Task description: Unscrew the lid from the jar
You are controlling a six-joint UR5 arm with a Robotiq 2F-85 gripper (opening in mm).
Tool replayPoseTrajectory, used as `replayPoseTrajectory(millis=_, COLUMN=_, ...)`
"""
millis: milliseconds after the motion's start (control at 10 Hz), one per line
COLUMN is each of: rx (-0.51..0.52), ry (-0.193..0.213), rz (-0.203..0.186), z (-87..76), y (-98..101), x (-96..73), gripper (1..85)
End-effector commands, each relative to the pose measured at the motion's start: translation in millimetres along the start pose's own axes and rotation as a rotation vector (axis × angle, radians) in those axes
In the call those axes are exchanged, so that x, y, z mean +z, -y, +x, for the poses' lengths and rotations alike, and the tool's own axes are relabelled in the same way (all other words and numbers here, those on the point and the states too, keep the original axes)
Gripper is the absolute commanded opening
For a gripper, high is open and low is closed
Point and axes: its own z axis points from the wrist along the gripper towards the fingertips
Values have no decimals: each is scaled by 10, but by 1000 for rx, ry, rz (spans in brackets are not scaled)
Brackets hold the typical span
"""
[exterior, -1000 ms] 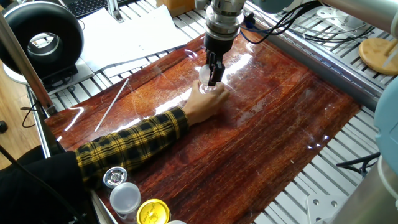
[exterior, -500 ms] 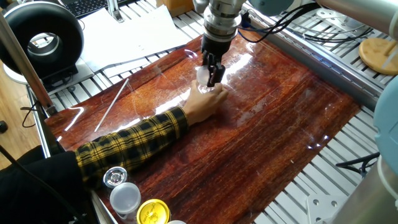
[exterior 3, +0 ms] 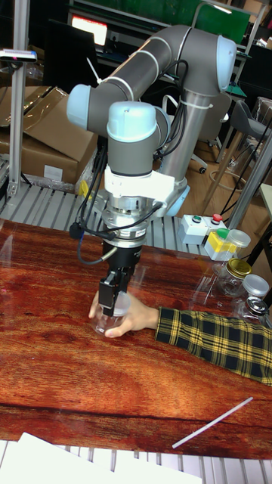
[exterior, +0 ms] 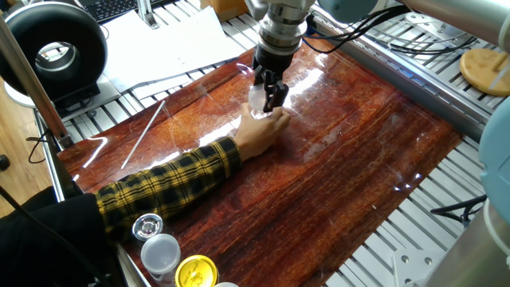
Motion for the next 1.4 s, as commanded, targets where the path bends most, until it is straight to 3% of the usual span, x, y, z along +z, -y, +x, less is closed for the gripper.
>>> replayPoseTrajectory(millis=0, rx=-38, ry=27, rz=10, z=-41, y=17, x=-5, gripper=10)
replayPoseTrajectory(millis=900, rx=-30, ry=-6, rz=6, z=44, y=7, x=2, gripper=10)
replayPoseTrajectory(millis=1300, rx=34, ry=-40, rz=4, z=164, y=-14, x=-3, gripper=93)
